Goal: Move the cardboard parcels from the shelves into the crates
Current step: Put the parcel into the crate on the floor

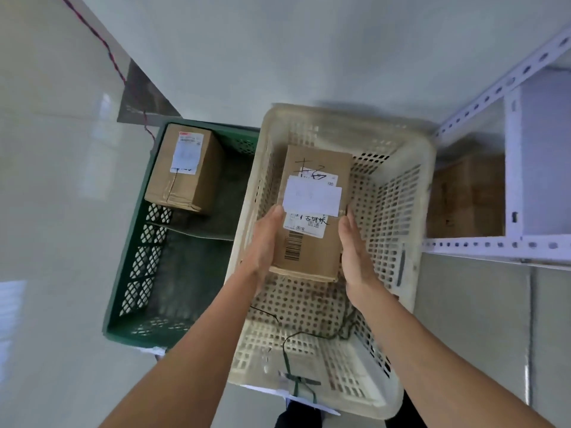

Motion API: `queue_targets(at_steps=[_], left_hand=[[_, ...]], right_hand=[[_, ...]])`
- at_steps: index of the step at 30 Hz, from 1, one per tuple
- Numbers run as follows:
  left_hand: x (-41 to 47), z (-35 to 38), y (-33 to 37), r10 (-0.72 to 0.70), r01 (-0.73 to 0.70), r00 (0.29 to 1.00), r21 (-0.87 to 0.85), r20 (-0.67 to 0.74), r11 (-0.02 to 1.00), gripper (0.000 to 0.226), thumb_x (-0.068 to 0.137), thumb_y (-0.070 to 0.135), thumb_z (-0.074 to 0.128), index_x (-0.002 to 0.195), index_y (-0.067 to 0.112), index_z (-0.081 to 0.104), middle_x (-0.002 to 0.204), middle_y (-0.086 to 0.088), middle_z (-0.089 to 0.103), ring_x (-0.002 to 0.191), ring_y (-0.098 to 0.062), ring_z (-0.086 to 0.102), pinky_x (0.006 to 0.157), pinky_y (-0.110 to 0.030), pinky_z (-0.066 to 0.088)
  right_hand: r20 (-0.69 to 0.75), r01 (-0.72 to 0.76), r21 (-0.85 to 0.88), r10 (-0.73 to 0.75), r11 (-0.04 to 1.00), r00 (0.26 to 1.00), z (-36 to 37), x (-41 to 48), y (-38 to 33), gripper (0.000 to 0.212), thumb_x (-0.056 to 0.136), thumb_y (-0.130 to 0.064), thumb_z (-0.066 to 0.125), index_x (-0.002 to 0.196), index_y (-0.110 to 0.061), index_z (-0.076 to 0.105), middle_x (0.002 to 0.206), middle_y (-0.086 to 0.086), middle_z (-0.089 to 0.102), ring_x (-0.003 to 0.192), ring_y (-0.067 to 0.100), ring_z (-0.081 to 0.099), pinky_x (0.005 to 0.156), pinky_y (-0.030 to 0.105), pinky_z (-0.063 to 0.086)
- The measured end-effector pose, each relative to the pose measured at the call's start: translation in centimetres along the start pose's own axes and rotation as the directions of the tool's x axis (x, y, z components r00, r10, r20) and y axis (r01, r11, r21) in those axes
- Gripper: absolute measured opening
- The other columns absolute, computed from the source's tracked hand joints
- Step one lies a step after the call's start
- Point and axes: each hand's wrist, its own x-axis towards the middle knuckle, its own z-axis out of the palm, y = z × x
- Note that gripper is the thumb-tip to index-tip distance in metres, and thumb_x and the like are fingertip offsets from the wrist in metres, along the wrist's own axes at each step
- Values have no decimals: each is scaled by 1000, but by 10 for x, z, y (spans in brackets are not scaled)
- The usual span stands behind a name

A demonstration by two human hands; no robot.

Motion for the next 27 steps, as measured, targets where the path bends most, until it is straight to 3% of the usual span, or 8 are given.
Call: queue_targets(at_steps=[3, 8, 12, 15, 18, 22, 24, 27], left_hand=[[55, 3, -23, -20, 20, 1000, 34, -24, 999, 67, 95, 75, 33, 138, 36, 68, 124, 7, 81, 117, -20, 75, 95, -42, 58], [139, 0, -56, -8, 16, 998, 103, -70, 995, 72, 106, 70, 32, 162, 27, 47, 160, -3, 58, 148, -29, 53, 126, -56, 38], [187, 0, -73, -16, 51, 986, 213, -164, 976, 94, 93, 78, 33, 171, 27, 25, 176, -7, 31, 161, -32, 33, 130, -59, 29], [210, 5, -88, 26, 49, 977, 344, -210, 938, 87, 105, 75, 34, 174, 35, 1, 184, 1, 0, 169, -27, 6, 134, -62, 10], [227, 9, -97, 110, -17, 961, 345, -252, 938, 83, 105, 73, 33, 173, 38, 1, 183, 5, -3, 169, -19, -4, 134, -61, 1], [231, 18, -109, 148, -20, 963, 492, -223, 870, 81, 103, 71, 26, 174, 34, 11, 182, 12, 1, 168, -16, -7, 134, -59, -3], [229, 21, -115, 140, -15, 968, 505, -211, 863, 85, 100, 75, 20, 173, 31, 17, 182, 12, 8, 167, -13, -4, 134, -55, -2], [231, 20, -126, 109, -3, 974, 474, -197, 881, 78, 108, 69, 24, 173, 27, 22, 181, 11, 16, 167, -9, 1, 132, -45, 1]], right_hand=[[39, -53, 59, 51, 997, 998, 2, 55, 32, 65, 111, -58, 38, 167, -50, 6, 178, -15, 6, 164, 13, 12, 131, 47, 18], [96, -47, 30, 44, 998, 994, 13, 141, 64, 73, 109, -33, 54, 164, -57, 12, 171, -20, 31, 151, 14, 37, 120, 51, 35], [129, -34, 29, 30, 999, 991, 25, 195, 85, 76, 109, -26, 56, 165, -55, 14, 162, -17, 44, 135, 8, 51, 94, 30, 46], [105, -27, 65, 20, 997, 994, 30, 220, 100, 76, 111, -25, 54, 166, -52, 9, 172, -13, 33, 144, 11, 46, 110, 39, 43], [115, -23, 66, 16, 998, 993, 36, 240, 112, 76, 113, -16, 47, 168, -48, 4, 176, -11, 24, 155, 16, 36, 125, 49, 36], [85, -20, 42, 16, 999, 996, 45, 255, 122, 81, 111, 2, 45, 170, -37, 7, 172, -5, 33, 142, 5, 41, 106, 22, 49], [94, -7, 3, 7, 1000, 996, 49, 260, 125, 84, 108, 9, 44, 170, -35, 7, 173, -4, 30, 144, 2, 37, 101, 12, 49], [90, 6, -31, -3, 1000, 996, 51, 264, 129, 85, 107, 10, 45, 170, -35, 9, 177, -3, 21, 159, 10, 27, 127, 39, 36]])
